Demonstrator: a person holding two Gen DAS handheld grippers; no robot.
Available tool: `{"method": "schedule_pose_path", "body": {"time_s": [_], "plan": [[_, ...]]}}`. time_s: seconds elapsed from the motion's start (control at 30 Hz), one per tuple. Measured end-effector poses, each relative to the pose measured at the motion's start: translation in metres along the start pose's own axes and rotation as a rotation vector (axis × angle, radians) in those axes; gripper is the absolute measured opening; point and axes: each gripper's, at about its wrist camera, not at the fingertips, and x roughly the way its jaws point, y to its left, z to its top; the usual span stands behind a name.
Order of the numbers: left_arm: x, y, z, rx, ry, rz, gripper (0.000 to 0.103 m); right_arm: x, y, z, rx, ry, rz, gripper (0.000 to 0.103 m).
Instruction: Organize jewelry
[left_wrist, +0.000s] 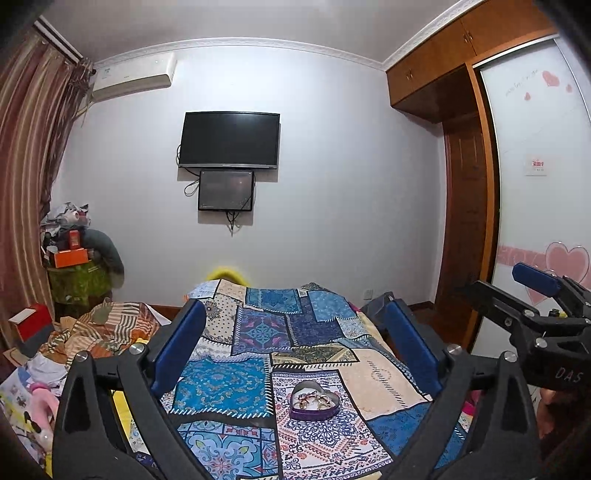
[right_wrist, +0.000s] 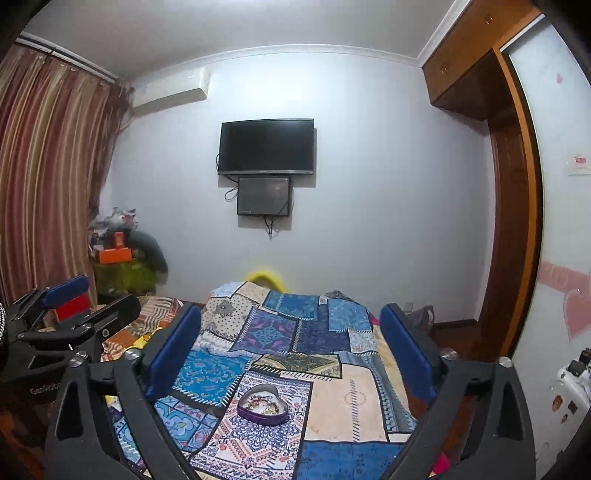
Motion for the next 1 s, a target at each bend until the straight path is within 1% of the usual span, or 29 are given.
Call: {"method": "schedule_pose_path", "body": {"time_s": [0.03,0.13,0.27,0.7,1.0], "plan": [[-0.001,0.0,0.0,0.0,0.001,-0.005,0.098,-0.006,-0.003,-0.001,0.001,0.001,0.0,0.099],[-0.003,-0.002,-0.002,0.005,0.003,-0.001,0.099,-0.006,-0.005,-0.001,0.012,0.016,0.012,0.099],[-0.007,-0.003,-0.003,0.007,0.006,-0.004,0.099,-0.015,-0.007,-0.006,0.011,0.019,0.005,0.099],[-0.006,-0.006,-0.005,0.013,0.017,0.003,0.101,-0.01,-0.009,-0.012,0.023,0.06,0.012,0.099],[-0.001,-0.005,-0.006,0.015,0.028,0.009,0.101,-0.01,-0.011,-0.012,0.031,0.069,0.013,0.099]]}}
